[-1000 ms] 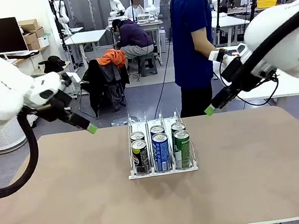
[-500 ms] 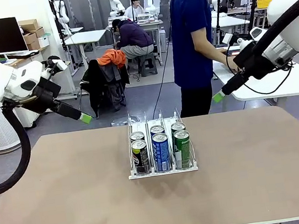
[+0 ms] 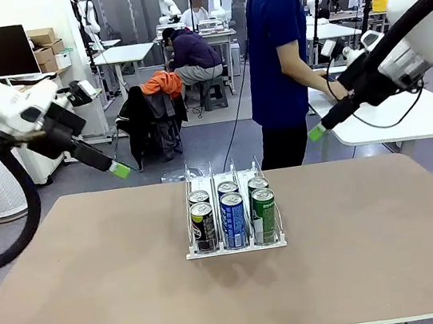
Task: Fill the beverage cans into the dispenser.
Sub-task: Pick up the Ionic drink handed by the human.
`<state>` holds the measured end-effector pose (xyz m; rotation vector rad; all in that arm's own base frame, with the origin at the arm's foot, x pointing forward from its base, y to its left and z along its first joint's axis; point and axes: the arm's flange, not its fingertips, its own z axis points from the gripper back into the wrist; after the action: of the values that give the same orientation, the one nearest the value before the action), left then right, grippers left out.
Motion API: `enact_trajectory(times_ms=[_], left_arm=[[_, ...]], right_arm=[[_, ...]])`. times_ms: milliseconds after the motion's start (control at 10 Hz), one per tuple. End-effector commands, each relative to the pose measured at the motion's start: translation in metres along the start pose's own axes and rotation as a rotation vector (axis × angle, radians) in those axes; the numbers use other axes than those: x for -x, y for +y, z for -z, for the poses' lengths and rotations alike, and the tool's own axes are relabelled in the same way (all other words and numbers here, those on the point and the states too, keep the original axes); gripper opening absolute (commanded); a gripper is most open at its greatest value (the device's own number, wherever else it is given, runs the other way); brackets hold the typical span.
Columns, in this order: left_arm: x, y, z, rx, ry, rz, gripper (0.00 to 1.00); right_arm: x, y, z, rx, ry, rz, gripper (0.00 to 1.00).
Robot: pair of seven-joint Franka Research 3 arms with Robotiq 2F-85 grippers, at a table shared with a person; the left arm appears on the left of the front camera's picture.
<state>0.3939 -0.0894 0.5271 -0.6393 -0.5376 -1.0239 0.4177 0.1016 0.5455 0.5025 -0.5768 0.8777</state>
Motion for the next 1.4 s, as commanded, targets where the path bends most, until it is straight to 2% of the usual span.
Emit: enact_trajectory(times_ms=[0, 300, 500, 800, 900, 1000, 1100, 1200, 1300], left_arm=[[-0.016, 0.019, -0.032, 0.111, 0.095, 0.063, 1.00], [-0.043, 0.007, -0.064, -0.051, 0.178, 0.168, 1.00], [-0.056, 0.000, -0.082, -0.144, 0.147, 0.169, 1.00], [-0.060, -0.013, -0.086, -0.279, 0.098, 0.134, 1.00], [-0.060, -0.018, -0.087, -0.291, 0.090, 0.144, 1.00], [-0.061, -0.019, -0.086, -0.309, 0.041, 0.126, 1.00], [-0.070, -0.009, -0.097, -0.252, 0.083, 0.154, 1.00], [-0.070, -0.009, -0.097, -0.252, 0.083, 0.154, 1.00], [-0.070, -0.009, -0.097, -0.252, 0.083, 0.154, 1.00]], right_arm=[[-0.027, -0.017, -0.021, 0.010, 0.053, -0.080, 1.00], [-0.058, -0.022, -0.062, 0.061, 0.012, -0.107, 1.00], [-0.073, -0.021, -0.082, 0.122, -0.015, -0.115, 1.00], [-0.078, -0.010, -0.098, 0.216, -0.044, -0.132, 1.00], [-0.077, -0.007, -0.101, 0.238, -0.041, -0.136, 1.00], [-0.076, -0.005, -0.102, 0.253, -0.073, -0.121, 1.00], [-0.068, 0.000, -0.088, 0.327, -0.116, -0.097, 1.00], [-0.084, -0.010, -0.107, 0.210, -0.069, -0.152, 1.00], [-0.084, -0.010, -0.107, 0.210, -0.069, -0.152, 1.00]])
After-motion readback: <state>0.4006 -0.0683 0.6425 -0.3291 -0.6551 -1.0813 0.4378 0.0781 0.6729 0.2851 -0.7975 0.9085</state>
